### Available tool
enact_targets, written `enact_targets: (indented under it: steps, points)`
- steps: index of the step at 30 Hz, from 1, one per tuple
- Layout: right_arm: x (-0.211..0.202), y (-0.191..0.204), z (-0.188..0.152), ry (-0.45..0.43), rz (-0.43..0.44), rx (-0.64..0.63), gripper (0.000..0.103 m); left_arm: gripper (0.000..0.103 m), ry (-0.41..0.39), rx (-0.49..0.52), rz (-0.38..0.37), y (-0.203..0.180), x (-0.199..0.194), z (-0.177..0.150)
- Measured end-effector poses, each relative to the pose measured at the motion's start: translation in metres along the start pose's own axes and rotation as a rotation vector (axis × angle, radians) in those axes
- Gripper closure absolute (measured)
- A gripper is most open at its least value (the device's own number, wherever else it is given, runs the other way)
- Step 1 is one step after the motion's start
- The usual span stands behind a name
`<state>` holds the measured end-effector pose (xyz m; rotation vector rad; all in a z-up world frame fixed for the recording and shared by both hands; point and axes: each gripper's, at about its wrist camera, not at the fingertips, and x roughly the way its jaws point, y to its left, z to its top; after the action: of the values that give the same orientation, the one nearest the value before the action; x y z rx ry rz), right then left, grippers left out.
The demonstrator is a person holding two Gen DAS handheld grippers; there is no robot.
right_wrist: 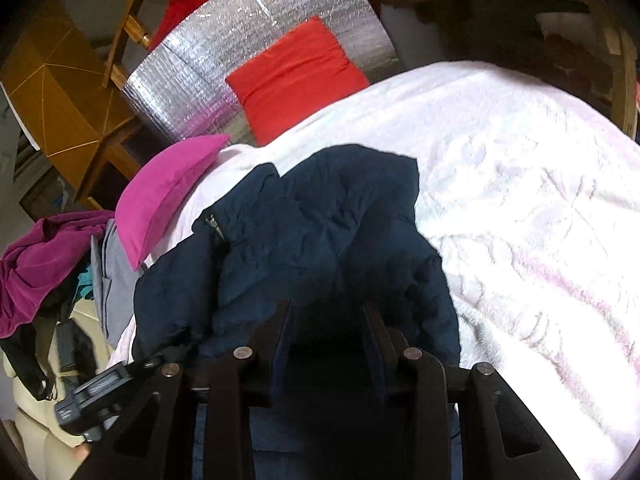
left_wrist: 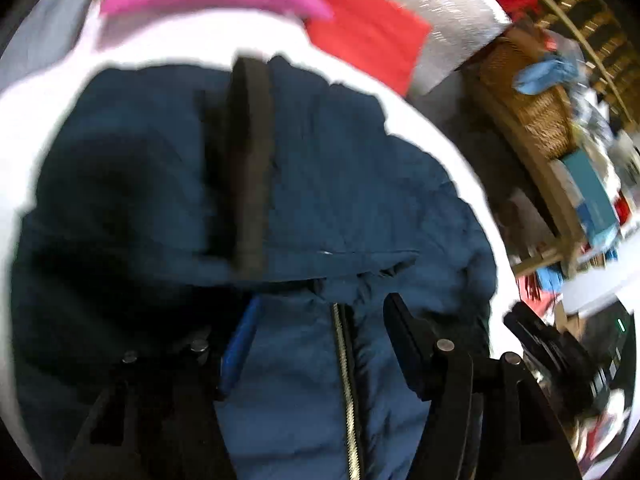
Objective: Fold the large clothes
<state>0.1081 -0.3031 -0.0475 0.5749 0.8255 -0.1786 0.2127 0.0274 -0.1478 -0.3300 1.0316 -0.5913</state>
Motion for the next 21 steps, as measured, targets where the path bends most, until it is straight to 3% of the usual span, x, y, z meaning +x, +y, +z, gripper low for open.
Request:
enact_targets:
  steps: [1, 4, 8, 10, 14, 17, 21]
  points:
    - [0.002, 0.006, 0.000, 0.010, 0.006, -0.021, 0.045, 0.037, -0.029, 0.016, -0.004, 0.003, -0.015, 0.000]
    - [0.010, 0.034, -0.001, 0.034, 0.033, -0.125, 0.040, 0.031, -0.153, -0.007, 0.028, 0.022, -0.054, 0.011]
    - [0.026, 0.092, -0.009, 0.071, 0.087, -0.310, 0.026, 0.030, -0.282, -0.175, 0.154, 0.065, -0.076, 0.017]
    - [0.039, 0.123, -0.021, 0.085, 0.056, -0.451, 0.016, 0.030, -0.279, -0.258, 0.179, 0.082, -0.072, 0.022]
    - [0.071, 0.182, -0.048, 0.072, -0.078, -0.785, 0.016, 0.030, -0.219, -0.306, 0.278, 0.096, -0.055, 0.028]
    - [0.094, 0.213, -0.064, 0.034, -0.170, -0.985, 0.016, 0.030, -0.195, -0.343, 0.266, 0.105, -0.045, 0.031]
    - [0.122, 0.233, -0.070, -0.010, -0.244, -1.100, 0.018, 0.030, -0.154, -0.356, 0.289, 0.120, -0.038, 0.032]
